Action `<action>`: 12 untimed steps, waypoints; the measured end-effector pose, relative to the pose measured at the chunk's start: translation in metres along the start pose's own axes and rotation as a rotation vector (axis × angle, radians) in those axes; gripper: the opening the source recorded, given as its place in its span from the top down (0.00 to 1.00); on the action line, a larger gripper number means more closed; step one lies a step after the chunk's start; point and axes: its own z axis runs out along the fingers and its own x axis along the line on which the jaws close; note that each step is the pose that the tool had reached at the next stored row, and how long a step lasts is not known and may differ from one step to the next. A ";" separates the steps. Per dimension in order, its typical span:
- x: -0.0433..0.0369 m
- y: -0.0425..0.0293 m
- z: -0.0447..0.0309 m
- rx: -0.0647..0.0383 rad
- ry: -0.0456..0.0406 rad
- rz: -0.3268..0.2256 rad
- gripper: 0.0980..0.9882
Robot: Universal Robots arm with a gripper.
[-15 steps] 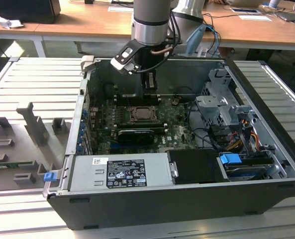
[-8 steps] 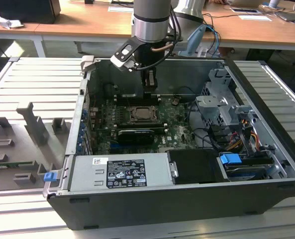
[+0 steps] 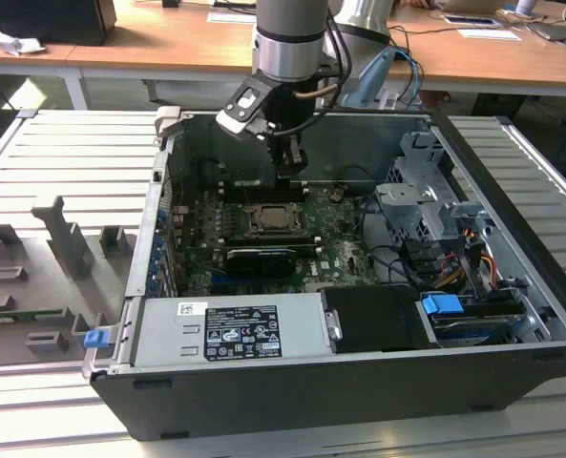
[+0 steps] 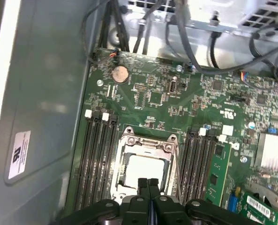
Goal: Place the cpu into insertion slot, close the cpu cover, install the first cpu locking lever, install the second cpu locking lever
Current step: 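Install the first cpu locking lever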
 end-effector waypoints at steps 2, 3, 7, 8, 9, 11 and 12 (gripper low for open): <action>0.0000 0.0000 0.0001 0.000 0.0009 -0.037 0.99; 0.0000 0.0000 0.0000 0.000 0.0013 -0.053 0.99; 0.0000 0.0000 0.0000 0.000 0.0034 -0.141 0.99; 0.0000 0.0000 0.0000 0.000 0.0040 -0.167 0.99; 0.0000 0.0000 0.0000 0.000 0.0049 -0.204 0.99; 0.0000 0.0000 0.0000 0.000 0.0061 -0.261 0.99; 0.0000 0.0000 0.0000 0.000 0.0066 -0.278 0.99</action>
